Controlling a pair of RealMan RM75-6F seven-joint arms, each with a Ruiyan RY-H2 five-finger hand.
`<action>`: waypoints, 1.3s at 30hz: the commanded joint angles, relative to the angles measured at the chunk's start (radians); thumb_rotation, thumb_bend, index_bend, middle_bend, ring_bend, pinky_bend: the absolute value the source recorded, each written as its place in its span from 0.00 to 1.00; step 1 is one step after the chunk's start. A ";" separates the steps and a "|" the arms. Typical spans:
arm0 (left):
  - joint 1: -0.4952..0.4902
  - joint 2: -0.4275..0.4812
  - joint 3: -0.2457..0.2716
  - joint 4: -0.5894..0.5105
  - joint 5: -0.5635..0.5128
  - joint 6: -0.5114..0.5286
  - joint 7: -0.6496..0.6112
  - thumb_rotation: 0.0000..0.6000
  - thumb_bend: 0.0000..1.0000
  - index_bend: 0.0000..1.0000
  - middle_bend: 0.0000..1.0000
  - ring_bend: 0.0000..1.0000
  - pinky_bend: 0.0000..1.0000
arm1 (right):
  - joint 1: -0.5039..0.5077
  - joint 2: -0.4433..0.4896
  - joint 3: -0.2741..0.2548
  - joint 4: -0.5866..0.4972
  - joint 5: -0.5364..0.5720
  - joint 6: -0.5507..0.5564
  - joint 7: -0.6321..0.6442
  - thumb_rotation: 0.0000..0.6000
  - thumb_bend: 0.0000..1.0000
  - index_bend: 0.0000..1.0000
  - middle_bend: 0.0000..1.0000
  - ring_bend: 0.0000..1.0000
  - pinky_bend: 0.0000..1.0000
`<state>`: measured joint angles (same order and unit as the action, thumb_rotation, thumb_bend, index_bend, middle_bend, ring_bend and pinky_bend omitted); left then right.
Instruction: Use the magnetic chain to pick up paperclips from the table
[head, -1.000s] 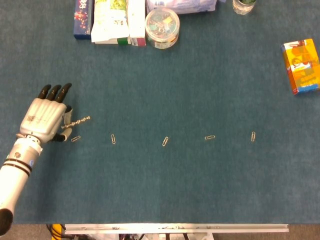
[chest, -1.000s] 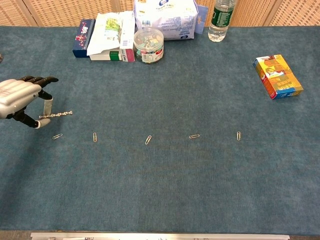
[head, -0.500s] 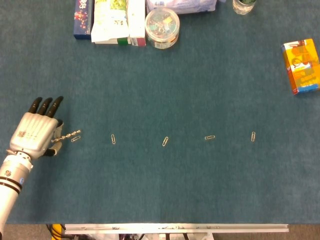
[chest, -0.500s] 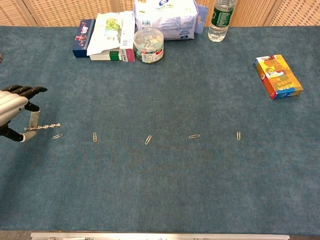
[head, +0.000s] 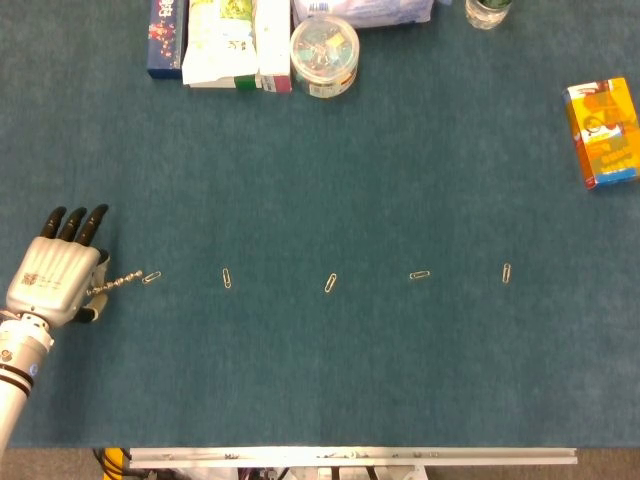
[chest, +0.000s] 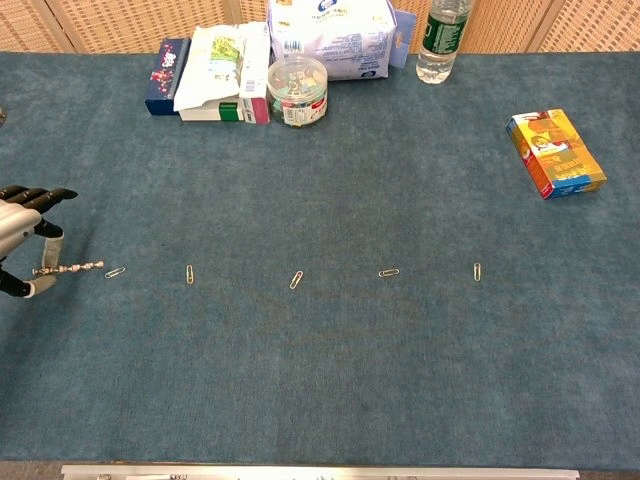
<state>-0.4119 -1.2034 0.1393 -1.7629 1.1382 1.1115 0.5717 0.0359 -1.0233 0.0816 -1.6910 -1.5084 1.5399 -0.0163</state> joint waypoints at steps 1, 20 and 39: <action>0.002 -0.008 -0.001 0.008 0.001 -0.007 -0.003 1.00 0.33 0.61 0.00 0.00 0.03 | -0.001 0.001 0.001 0.000 0.001 0.001 0.001 1.00 0.11 0.18 0.16 0.11 0.16; -0.006 -0.019 -0.028 -0.024 0.013 -0.029 0.001 1.00 0.33 0.61 0.00 0.00 0.03 | -0.001 0.004 0.000 -0.002 -0.003 0.004 0.008 1.00 0.11 0.18 0.16 0.11 0.16; -0.087 -0.135 -0.074 -0.044 -0.027 -0.086 0.106 1.00 0.33 0.61 0.00 0.00 0.03 | -0.009 0.016 -0.001 -0.010 -0.020 0.025 0.022 1.00 0.11 0.18 0.16 0.11 0.16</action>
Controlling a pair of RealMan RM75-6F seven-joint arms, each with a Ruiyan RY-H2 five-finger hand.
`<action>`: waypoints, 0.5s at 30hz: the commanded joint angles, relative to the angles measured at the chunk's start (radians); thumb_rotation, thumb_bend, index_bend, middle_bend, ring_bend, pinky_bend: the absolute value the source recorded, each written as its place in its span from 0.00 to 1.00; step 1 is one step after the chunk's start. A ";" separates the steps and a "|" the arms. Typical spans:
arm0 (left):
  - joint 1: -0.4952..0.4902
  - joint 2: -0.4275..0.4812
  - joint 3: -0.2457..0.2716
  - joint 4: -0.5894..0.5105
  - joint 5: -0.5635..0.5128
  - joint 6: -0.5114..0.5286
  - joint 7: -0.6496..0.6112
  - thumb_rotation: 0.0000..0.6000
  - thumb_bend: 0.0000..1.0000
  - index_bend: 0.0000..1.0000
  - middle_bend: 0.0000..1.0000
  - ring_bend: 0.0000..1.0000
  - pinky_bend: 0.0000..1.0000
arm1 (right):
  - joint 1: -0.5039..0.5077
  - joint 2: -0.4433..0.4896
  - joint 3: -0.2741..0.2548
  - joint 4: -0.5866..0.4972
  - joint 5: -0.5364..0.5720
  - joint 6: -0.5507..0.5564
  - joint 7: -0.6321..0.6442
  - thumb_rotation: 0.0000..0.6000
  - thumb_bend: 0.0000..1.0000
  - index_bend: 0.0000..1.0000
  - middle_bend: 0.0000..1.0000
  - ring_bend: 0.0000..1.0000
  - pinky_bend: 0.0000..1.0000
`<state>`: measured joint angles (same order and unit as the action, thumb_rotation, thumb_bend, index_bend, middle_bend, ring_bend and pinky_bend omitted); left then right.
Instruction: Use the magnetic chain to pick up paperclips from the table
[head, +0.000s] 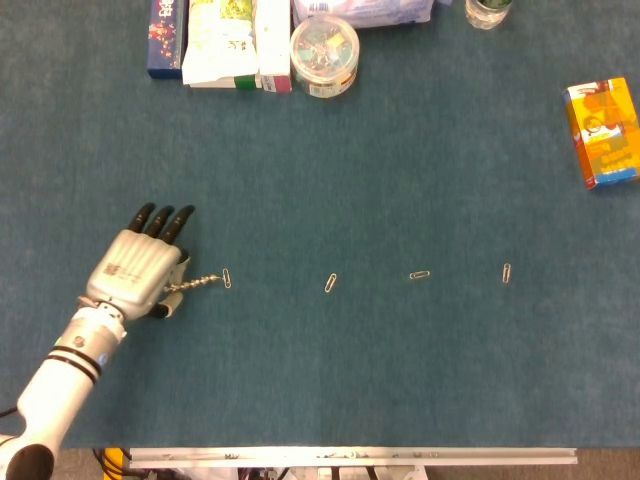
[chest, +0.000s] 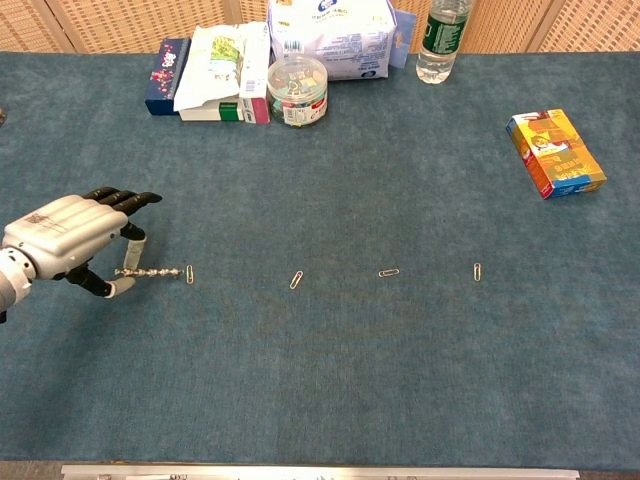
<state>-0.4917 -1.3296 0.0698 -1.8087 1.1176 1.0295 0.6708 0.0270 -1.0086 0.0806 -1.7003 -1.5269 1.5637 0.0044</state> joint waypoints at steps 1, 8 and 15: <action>-0.011 -0.014 -0.008 0.000 -0.010 -0.005 0.009 1.00 0.33 0.61 0.00 0.00 0.03 | -0.001 0.002 0.000 0.000 -0.002 0.002 0.003 1.00 0.11 0.18 0.16 0.11 0.16; -0.026 -0.030 -0.012 -0.010 -0.021 -0.004 0.017 1.00 0.33 0.61 0.00 0.00 0.03 | -0.001 0.004 -0.002 -0.001 -0.008 0.003 0.007 1.00 0.11 0.18 0.16 0.11 0.16; -0.035 -0.017 -0.029 -0.052 -0.018 0.023 0.011 1.00 0.33 0.61 0.00 0.00 0.03 | -0.002 0.005 -0.003 -0.004 -0.014 0.007 0.009 1.00 0.11 0.18 0.16 0.11 0.16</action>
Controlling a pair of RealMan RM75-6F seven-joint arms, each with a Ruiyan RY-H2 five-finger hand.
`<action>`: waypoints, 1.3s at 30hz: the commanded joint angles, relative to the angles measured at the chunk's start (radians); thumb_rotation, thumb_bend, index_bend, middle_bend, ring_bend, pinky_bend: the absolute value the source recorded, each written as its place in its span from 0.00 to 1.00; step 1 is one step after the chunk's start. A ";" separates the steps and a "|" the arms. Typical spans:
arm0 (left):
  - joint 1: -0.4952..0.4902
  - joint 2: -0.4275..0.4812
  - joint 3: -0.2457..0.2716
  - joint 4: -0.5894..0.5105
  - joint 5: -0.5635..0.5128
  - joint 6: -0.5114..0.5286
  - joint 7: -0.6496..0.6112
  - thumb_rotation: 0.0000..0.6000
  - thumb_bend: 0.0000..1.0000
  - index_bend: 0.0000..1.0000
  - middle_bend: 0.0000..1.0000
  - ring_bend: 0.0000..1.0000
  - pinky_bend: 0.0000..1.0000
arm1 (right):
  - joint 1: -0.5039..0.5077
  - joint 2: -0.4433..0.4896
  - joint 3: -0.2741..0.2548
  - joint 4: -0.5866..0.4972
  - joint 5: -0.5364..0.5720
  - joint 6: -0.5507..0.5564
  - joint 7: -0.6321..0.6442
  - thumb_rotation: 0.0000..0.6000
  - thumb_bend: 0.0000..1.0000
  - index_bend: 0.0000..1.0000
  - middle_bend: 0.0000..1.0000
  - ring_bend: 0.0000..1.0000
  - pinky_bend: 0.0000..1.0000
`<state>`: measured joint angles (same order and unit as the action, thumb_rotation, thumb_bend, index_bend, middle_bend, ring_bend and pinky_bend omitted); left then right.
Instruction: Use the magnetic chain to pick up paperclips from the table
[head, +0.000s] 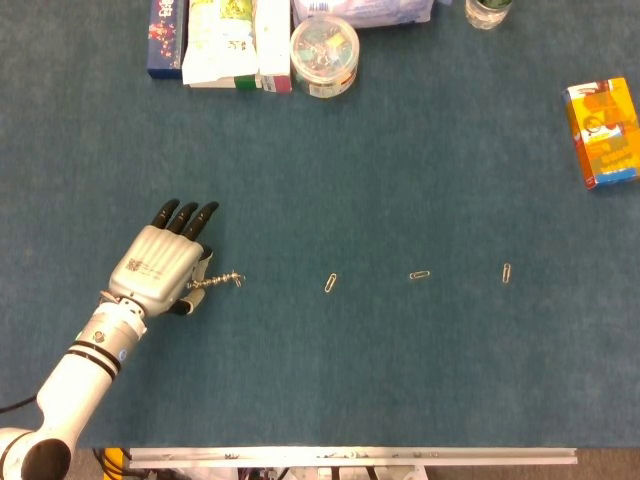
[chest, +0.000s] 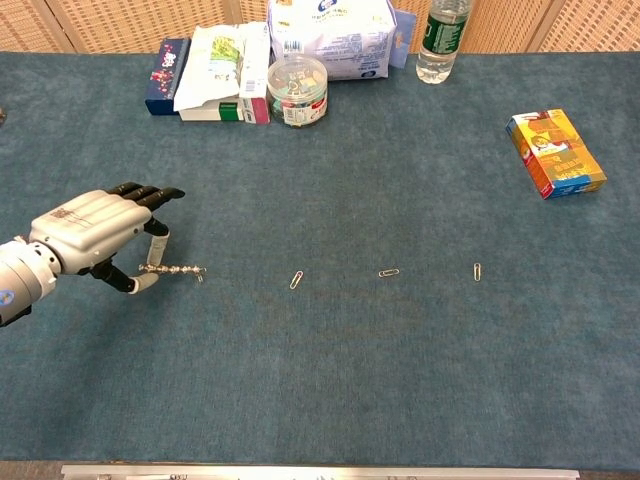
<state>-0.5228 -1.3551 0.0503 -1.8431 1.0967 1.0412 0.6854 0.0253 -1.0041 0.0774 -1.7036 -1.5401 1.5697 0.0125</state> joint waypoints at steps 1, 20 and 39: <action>-0.006 0.013 -0.013 -0.027 0.003 0.015 -0.003 1.00 0.33 0.61 0.00 0.00 0.03 | -0.001 0.001 0.000 -0.001 -0.002 0.002 0.001 1.00 0.11 0.18 0.16 0.11 0.16; -0.160 -0.069 -0.134 -0.014 -0.154 -0.012 0.089 1.00 0.33 0.61 0.00 0.00 0.03 | -0.017 0.019 0.004 -0.010 -0.015 0.041 0.024 1.00 0.11 0.18 0.16 0.11 0.16; -0.330 -0.186 -0.192 0.116 -0.310 -0.100 0.080 1.00 0.33 0.62 0.00 0.00 0.03 | -0.056 0.038 0.011 -0.008 -0.005 0.098 0.044 1.00 0.11 0.18 0.16 0.11 0.16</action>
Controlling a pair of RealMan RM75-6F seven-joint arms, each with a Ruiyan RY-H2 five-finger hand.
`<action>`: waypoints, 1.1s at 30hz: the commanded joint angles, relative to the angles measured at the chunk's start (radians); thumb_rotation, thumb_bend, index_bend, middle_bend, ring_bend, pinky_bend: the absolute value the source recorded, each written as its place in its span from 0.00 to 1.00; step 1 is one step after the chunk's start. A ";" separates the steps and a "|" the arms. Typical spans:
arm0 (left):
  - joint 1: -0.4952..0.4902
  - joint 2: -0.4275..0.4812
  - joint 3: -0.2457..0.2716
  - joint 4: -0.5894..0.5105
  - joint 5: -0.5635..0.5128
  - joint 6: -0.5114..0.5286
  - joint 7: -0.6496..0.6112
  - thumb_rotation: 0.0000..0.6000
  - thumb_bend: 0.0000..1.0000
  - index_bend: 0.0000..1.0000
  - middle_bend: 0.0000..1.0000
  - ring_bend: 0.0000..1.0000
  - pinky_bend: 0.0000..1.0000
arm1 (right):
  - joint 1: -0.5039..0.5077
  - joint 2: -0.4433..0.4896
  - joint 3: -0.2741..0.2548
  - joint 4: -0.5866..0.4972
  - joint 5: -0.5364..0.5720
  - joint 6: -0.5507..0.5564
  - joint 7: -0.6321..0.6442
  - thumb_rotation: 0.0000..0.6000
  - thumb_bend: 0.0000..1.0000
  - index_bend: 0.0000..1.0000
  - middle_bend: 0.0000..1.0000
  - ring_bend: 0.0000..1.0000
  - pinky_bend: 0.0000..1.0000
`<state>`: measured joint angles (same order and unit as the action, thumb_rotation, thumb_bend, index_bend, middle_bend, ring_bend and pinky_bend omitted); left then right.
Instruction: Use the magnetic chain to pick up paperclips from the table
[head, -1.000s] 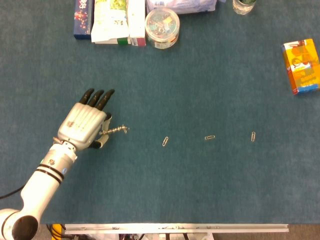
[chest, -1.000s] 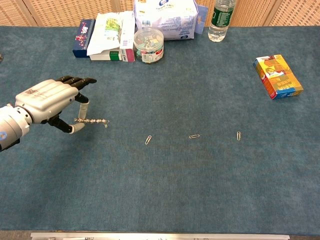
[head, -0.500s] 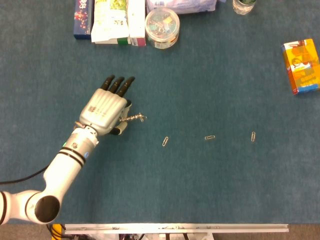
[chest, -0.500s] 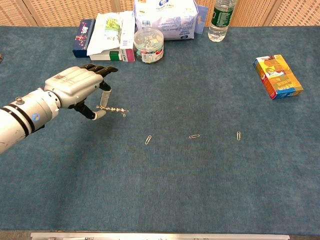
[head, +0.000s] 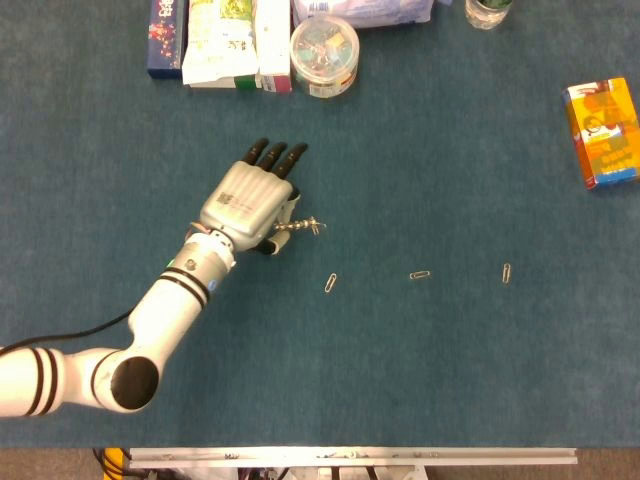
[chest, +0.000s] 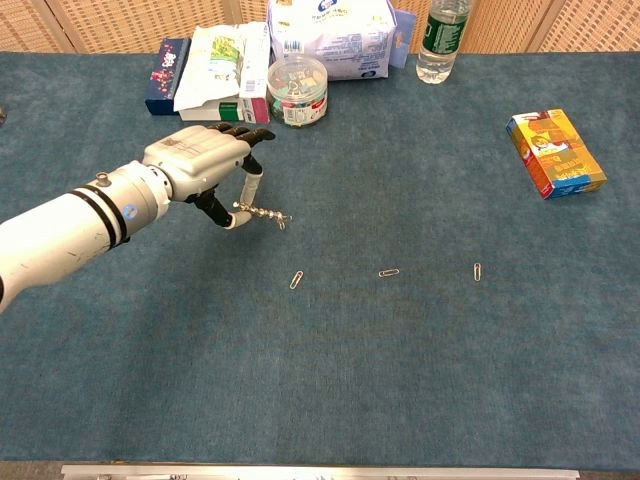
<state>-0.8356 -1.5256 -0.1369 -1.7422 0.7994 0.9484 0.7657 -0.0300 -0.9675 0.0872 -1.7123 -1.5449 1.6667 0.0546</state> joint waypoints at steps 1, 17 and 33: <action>-0.025 -0.022 -0.007 0.021 -0.016 -0.007 0.000 1.00 0.33 0.62 0.00 0.00 0.03 | -0.001 0.002 0.001 0.001 -0.001 0.002 0.003 1.00 0.11 0.18 0.16 0.11 0.16; -0.127 -0.104 -0.035 0.126 -0.031 0.006 -0.006 1.00 0.33 0.60 0.00 0.00 0.03 | 0.003 0.000 0.002 0.002 -0.007 -0.009 0.005 1.00 0.11 0.19 0.16 0.11 0.16; -0.078 -0.039 0.021 0.063 0.024 0.110 -0.029 1.00 0.33 0.00 0.00 0.00 0.03 | 0.011 -0.006 -0.002 0.004 -0.003 -0.035 -0.007 1.00 0.11 0.19 0.16 0.11 0.16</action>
<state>-0.9319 -1.5887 -0.1305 -1.6451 0.8096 1.0280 0.7306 -0.0190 -0.9735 0.0855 -1.7087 -1.5480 1.6322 0.0478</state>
